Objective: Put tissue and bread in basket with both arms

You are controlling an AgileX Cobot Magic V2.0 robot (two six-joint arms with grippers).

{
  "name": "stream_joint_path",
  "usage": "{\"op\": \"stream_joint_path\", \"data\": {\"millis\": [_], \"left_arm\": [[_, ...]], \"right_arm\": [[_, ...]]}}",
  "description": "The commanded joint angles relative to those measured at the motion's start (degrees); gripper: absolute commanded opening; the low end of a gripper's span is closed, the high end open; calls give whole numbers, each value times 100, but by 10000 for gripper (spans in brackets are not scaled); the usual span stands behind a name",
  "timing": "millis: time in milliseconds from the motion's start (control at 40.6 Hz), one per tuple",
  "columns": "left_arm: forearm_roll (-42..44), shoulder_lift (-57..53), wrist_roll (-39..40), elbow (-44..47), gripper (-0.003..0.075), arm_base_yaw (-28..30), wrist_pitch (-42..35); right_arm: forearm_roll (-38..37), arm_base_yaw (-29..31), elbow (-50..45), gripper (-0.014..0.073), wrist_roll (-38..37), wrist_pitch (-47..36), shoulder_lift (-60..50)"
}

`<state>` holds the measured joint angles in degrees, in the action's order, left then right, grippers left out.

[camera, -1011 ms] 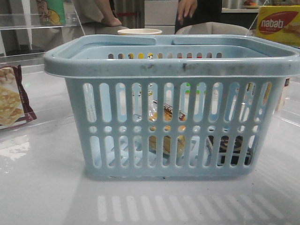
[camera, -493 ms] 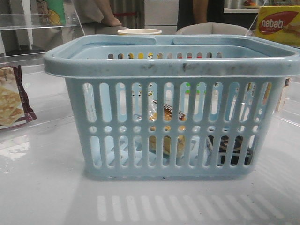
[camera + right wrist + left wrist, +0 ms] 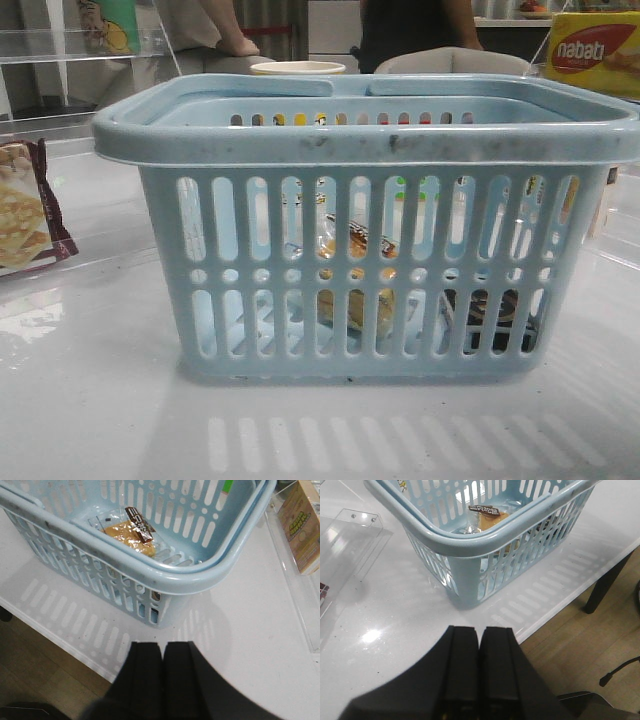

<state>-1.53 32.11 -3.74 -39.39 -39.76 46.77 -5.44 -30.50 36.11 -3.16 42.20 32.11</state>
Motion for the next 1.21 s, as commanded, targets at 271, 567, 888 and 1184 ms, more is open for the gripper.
{"op": "stream_joint_path", "data": {"millis": [271, 567, 888, 1184], "left_arm": [[-14, -42, 65, -120, 91, -34, -439], [10, -931, 65, 511, 91, 1155, -1411], [-298, -2187, 65, 2325, 91, 3017, -3329], [-527, -3033, 65, 3570, 91, 3798, -4140]], "right_arm": [[-112, 8, 149, 57, 12, -354, -3], [-112, 8, 149, 57, 12, -354, -3], [-112, 8, 149, 57, 12, -354, -3], [-112, 8, 149, 57, 12, -354, -3]]}}
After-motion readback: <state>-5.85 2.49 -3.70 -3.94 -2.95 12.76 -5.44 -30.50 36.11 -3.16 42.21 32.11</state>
